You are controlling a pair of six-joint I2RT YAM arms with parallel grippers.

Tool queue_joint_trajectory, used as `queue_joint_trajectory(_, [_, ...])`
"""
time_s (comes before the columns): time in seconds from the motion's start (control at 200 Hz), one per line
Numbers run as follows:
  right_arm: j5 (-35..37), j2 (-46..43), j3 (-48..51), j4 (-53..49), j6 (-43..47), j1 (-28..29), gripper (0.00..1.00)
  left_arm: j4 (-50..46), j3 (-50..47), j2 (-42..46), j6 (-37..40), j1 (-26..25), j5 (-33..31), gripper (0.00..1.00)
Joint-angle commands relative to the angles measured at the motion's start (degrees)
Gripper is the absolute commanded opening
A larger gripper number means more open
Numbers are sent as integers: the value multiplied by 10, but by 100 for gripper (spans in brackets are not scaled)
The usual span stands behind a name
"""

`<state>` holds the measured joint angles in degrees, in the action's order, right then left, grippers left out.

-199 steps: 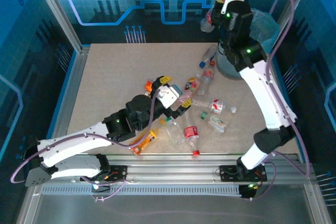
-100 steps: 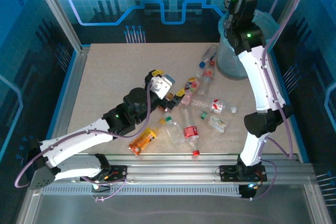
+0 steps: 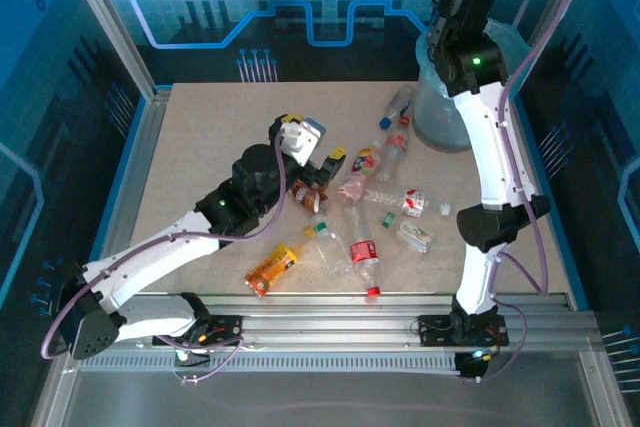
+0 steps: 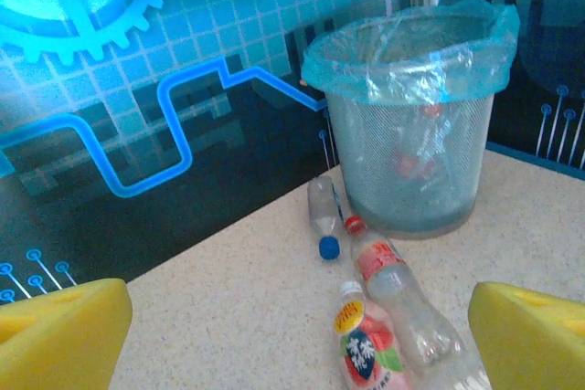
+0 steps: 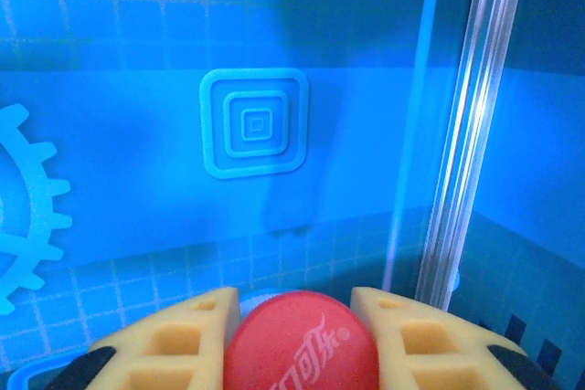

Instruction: Put the plastic bottles in the bin

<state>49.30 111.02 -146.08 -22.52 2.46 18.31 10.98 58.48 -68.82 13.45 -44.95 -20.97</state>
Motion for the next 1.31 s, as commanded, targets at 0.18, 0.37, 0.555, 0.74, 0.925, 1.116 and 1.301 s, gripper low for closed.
queue_joint_trajectory(0.18, [48,36,-66,-10,62,-4,0,-22,94,-43,-14,23,14,95])
queue_joint_trajectory(0.37, [76,80,-97,-12,98,-10,0,-24,128,-79,-20,26,22,96])
queue_joint_trajectory(0.555, [100,131,-135,-14,126,-10,0,-21,126,-90,-33,26,17,96])
queue_joint_trajectory(0.74, [107,161,-139,-2,118,-17,0,-31,117,-84,-42,29,10,96])
queue_joint_trajectory(0.925, [121,183,-140,31,129,-30,0,-40,128,-84,-19,41,6,96])
queue_joint_trajectory(1.116, [140,218,-141,154,247,-23,0,-50,147,-85,-16,53,15,96])
queue_joint_trajectory(1.301, [142,245,-148,199,317,-17,0,-41,153,-98,-28,54,18,96])
